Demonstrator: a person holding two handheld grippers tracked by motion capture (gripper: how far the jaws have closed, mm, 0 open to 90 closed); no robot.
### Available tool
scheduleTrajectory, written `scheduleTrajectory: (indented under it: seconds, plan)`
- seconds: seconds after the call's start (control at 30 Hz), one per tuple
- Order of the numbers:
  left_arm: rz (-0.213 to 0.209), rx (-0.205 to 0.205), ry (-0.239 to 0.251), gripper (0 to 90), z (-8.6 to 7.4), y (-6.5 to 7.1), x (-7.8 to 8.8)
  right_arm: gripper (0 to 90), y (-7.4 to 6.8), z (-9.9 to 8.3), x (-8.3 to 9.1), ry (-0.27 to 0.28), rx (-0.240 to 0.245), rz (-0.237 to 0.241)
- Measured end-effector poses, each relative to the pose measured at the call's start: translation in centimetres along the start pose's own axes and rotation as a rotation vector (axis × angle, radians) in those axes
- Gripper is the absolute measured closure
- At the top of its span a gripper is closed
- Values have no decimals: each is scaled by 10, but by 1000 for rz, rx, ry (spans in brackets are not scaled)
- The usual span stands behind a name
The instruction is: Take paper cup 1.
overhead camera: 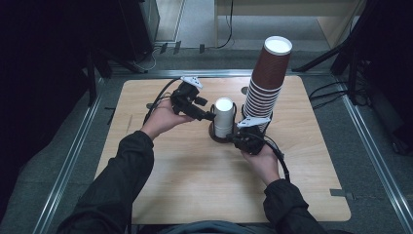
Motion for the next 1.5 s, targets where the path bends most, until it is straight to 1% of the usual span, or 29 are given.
scheduleTrajectory:
  seconds: [0.1, 0.13, 0.17, 0.2, 0.3, 0.33, 0.43, 0.47, 0.53, 0.57, 0.63, 0.67, 0.77, 0.83, 0.9, 1.0, 1.03, 1.1, 1.17, 1.27, 1.3, 1.33, 1.37, 1.5]
  plan:
    - [-7, -15, -11, 232, 10, -1, -3, 897, 0, 0, -6, 6, -14, 0]
    - [-8, -15, -8, 231, 13, -1, -5, 897, -2, 1, -8, 8, -13, -10]
    - [-8, -15, -8, 230, 13, -1, -5, 897, -2, 1, -8, 8, -13, -10]
    - [-6, -18, -7, 225, 17, -1, -8, 897, -5, 3, -11, 19, -12, -26]
    - [-5, -26, -13, 219, 20, -1, -11, 897, -7, 6, -13, 27, -25, -49]
    - [1, -36, -20, 220, 22, -1, -14, 897, -7, 7, -15, 28, -29, -57]
    - [7, -47, -31, 219, 24, -1, -16, 897, -7, 7, -17, 26, -36, -61]
    - [7, -49, -30, 220, 25, -2, -18, 897, -8, 7, -18, 31, -45, -68]
    - [10, -45, -26, 220, 26, -2, -19, 897, -8, 8, -19, 34, -49, -69]
    - [8, -47, -31, 220, 26, -2, -20, 896, -6, 8, -21, 35, -59, -76]
    - [5, -41, -36, 220, 27, -2, -22, 896, -6, 8, -21, 43, -74, -73]
    - [7, -47, -45, 220, 28, -3, -23, 896, -6, 9, -21, 43, -75, -72]
    - [13, -45, -47, 220, 28, -3, -26, 896, -5, 10, -22, 56, -70, -86]
    - [28, -51, -51, 222, 28, -2, -28, 896, -5, 9, -23, 61, -76, -88]
    - [37, -58, -52, 236, 29, -1, -28, 896, -6, 9, -25, 63, -82, -83]
    - [38, -50, -45, 251, 29, -3, -29, 896, -7, 10, -26, 60, -78, -86]
    - [46, -53, -43, 260, 29, -3, -29, 896, -8, 10, -26, 61, -79, -85]
    - [47, -57, -39, 312, 29, -3, -29, 896, -8, 10, -27, 61, -78, -83]
    - [63, -65, -35, 340, 29, -2, -28, 896, -8, 10, -27, 62, -80, -82]
    - [93, -78, -38, 354, 30, 1, -28, 896, -8, 10, -27, 67, -91, -77]
    - [98, -85, -35, 356, 30, 2, -28, 896, -7, 10, -26, 73, -99, -68]
    - [98, -85, -35, 357, 30, 2, -28, 896, -7, 10, -26, 73, -99, -68]
    - [103, -86, -32, 358, 30, 3, -27, 896, -6, 10, -27, 79, -119, -56]
    - [100, -81, -23, 360, 30, 3, -25, 896, -6, 10, -27, 76, -112, -64]
Point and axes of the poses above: each handheld gripper's, and its own axes: x roughly backward along the jaws, z roughly out of its top, y roughly to its right, the point moved 2 cm from there along -x, roughly forward along the jaws, and after that the axes turned 13 degrees about -y, right-handed, at the moved point
